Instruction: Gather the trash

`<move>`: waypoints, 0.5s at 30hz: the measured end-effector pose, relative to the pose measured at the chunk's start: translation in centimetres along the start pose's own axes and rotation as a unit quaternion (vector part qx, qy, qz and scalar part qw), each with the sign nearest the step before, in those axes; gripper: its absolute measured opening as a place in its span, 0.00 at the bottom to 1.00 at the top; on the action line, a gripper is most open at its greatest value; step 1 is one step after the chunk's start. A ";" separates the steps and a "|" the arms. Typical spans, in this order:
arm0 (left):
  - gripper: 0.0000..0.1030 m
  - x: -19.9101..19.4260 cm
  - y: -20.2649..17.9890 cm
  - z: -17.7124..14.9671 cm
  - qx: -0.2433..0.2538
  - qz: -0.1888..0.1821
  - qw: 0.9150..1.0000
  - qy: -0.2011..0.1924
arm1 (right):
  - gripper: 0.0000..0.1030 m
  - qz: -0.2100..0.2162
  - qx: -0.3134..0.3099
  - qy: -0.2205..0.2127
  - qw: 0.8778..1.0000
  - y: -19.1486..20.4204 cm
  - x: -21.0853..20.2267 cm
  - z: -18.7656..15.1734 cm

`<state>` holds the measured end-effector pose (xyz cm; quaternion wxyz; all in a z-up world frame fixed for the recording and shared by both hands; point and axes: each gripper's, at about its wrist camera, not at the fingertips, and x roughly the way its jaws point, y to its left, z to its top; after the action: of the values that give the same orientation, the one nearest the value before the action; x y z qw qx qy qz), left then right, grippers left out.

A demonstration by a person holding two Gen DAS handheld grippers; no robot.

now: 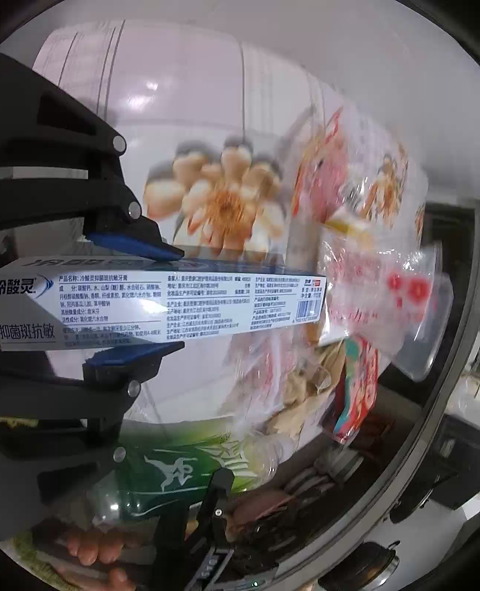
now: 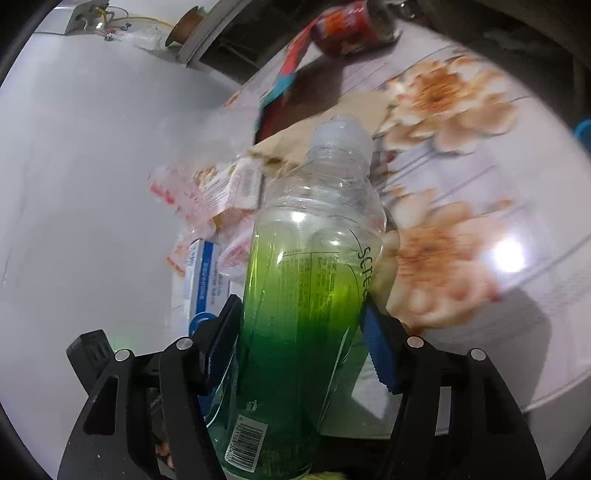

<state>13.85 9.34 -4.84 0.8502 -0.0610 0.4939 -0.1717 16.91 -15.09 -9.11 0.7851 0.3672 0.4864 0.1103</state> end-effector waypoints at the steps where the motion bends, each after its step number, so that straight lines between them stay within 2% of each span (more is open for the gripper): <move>1: 0.40 0.1 -0.3 0.0 0.002 0.000 1.000 0.000 | 0.58 -0.003 0.001 -0.003 1.000 -0.3 -0.2 0.1; 3: 0.40 0.1 -1.0 0.1 0.007 0.005 1.000 -0.005 | 0.58 -0.008 0.001 -0.005 1.000 -0.5 -0.3 0.4; 7: 0.52 -0.4 -2.2 0.5 0.029 0.020 0.999 -0.028 | 0.62 -0.030 -0.022 -0.019 0.999 -0.1 -0.9 0.7; 11: 0.53 -0.3 -2.7 1.2 0.040 0.027 0.998 -0.034 | 0.79 -0.045 -0.055 -0.050 0.996 0.6 -2.8 0.6; 15: 0.53 -0.4 -2.5 1.6 0.033 0.025 0.998 -0.037 | 0.83 -0.068 -0.088 -0.069 0.991 0.6 -4.9 0.9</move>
<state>14.45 7.07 -3.04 0.8734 -0.0265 0.4577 -0.1642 15.26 -17.69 -5.12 0.8517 0.2699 0.4432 0.0733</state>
